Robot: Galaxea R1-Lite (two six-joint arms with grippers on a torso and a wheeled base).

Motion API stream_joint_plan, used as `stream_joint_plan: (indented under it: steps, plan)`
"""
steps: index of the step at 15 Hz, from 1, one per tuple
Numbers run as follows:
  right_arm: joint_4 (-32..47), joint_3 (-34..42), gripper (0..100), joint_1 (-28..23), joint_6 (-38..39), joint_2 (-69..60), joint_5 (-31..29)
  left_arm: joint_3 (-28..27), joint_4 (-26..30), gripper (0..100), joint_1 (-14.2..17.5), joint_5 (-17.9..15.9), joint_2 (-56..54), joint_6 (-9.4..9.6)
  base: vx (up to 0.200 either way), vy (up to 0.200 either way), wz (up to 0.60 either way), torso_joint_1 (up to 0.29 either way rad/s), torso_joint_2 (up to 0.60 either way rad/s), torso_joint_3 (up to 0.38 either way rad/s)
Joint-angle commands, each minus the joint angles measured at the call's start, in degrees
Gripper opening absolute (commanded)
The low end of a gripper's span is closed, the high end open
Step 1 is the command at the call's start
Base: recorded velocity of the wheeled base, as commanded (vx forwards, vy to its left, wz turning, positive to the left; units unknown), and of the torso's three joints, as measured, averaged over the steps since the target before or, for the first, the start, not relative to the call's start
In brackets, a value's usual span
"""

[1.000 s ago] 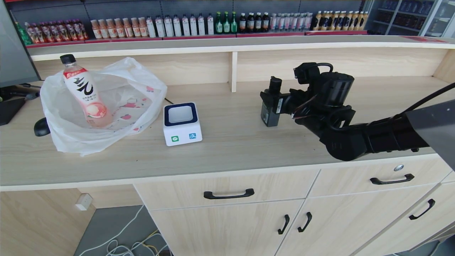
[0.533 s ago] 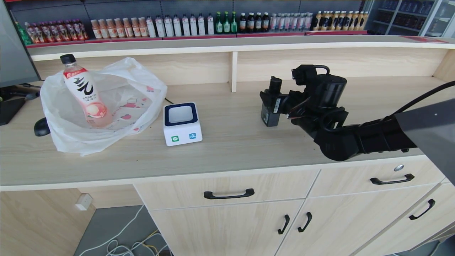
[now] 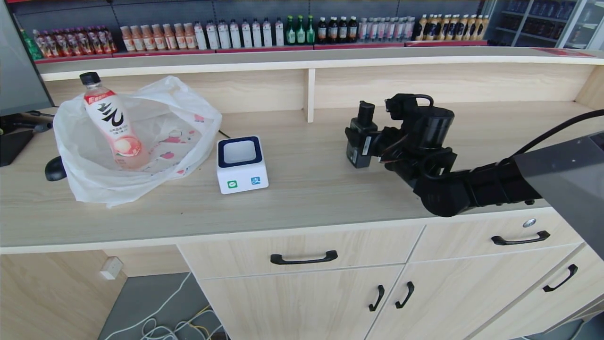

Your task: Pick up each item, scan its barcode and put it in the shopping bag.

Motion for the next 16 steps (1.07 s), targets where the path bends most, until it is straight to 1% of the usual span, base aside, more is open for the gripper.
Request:
stream_joint_plan:
  steps: [1, 8, 9, 16]
  plan:
    - [-0.1, 0.1, 100, -0.1, 0.3, 0.4, -0.1, 0.0, 0.0, 100, -0.1, 0.0, 0.0, -0.02, 0.000, 0.000, 0.00, 0.000, 0.00, 0.000]
    - [-0.7, -0.1, 100, 0.0, 0.5, 0.9, -0.2, 0.0, 0.0, 100, -0.1, 0.0, 0.0, -0.02, 0.000, 0.000, 0.00, 0.000, 0.00, 0.000]
    - [-1.4, 0.1, 0, -0.1, 0.5, 0.9, -0.2, 0.0, 0.0, 100, 0.0, 0.0, 0.0, -0.02, 0.000, 0.000, 0.00, 0.000, 0.00, 0.000]
    - [-1.6, 0.1, 0, 0.0, 0.4, 0.7, -0.2, 0.0, 0.0, 100, 0.0, 0.0, 0.0, -0.02, 0.000, 0.000, 0.00, 0.000, 0.00, 0.000]
